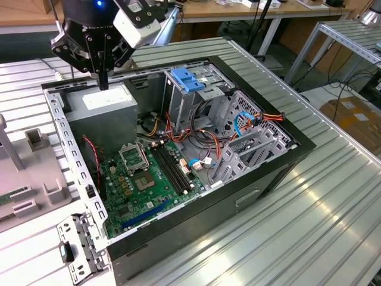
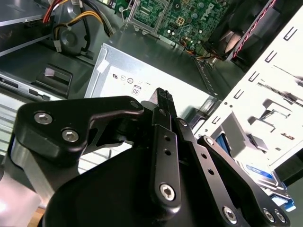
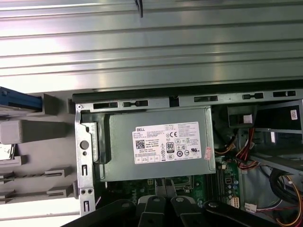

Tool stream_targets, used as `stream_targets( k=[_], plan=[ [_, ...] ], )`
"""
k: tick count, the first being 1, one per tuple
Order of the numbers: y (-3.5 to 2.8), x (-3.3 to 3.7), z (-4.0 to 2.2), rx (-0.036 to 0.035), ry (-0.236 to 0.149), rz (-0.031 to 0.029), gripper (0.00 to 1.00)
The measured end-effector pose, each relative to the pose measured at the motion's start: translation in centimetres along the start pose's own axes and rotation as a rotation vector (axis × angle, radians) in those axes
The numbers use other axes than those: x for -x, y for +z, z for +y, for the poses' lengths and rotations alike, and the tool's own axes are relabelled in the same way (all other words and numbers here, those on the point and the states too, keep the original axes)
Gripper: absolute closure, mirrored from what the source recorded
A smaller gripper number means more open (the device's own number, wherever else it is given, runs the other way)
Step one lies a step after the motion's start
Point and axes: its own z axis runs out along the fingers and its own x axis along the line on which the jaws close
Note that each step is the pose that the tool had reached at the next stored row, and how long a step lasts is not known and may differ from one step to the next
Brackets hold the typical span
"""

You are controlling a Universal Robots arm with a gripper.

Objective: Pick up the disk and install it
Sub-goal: 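Reach for the disk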

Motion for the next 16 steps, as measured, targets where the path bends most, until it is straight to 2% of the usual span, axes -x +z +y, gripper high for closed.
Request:
stream_targets(
  k=[16],
  plan=[
    [-0.02,-1.03,-0.08,0.0,0.0,0.0,0.89]
  ],
)
